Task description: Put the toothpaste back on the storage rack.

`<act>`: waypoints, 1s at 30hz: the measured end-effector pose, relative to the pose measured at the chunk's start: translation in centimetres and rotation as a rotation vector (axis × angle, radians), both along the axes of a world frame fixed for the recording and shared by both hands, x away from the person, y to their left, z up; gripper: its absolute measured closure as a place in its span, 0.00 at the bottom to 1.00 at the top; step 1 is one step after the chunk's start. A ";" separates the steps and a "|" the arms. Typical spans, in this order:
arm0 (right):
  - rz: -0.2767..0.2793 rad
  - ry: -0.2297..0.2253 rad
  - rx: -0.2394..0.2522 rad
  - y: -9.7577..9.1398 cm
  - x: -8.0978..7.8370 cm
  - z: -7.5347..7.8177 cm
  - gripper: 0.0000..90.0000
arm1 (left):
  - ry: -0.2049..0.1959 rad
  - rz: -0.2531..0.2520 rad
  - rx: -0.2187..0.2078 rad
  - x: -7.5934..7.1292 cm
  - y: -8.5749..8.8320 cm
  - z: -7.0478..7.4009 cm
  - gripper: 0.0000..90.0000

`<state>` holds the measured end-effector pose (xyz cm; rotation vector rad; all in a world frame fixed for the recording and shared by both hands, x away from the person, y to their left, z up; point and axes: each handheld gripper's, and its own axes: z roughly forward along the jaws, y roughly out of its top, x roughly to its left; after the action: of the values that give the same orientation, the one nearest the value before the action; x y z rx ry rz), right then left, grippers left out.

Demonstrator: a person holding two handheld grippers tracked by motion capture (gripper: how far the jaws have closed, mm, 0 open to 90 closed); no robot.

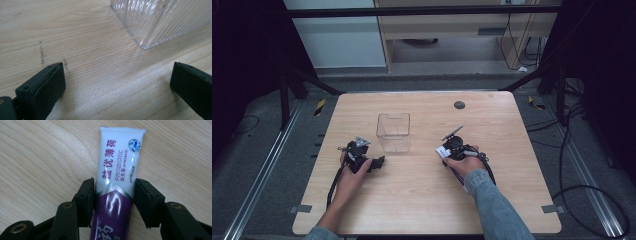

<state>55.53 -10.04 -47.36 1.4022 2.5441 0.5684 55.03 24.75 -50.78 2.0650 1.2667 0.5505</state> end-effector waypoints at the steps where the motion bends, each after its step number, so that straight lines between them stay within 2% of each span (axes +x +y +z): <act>1: 0.003 -0.001 -0.001 0.0 0.0 0.0 0.57 | 0.000 0.000 0.000 0.0 0.0 0.0 0.00; 8: 0.004 -0.012 -0.020 0.2 -0.1 0.0 0.58 | 0.000 0.000 0.000 0.0 0.0 0.0 0.00; 19: 0.006 -0.004 -0.036 0.3 -0.2 0.1 0.64 | 0.000 0.000 0.000 0.0 0.0 0.0 0.00; 30: 0.014 -0.012 -0.045 0.4 -0.2 0.3 0.75 | 0.000 0.000 0.000 0.0 0.0 0.0 0.00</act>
<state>55.29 -9.69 -47.08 1.3633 2.5425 0.5163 55.06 24.75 -50.78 2.0653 1.2665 0.5505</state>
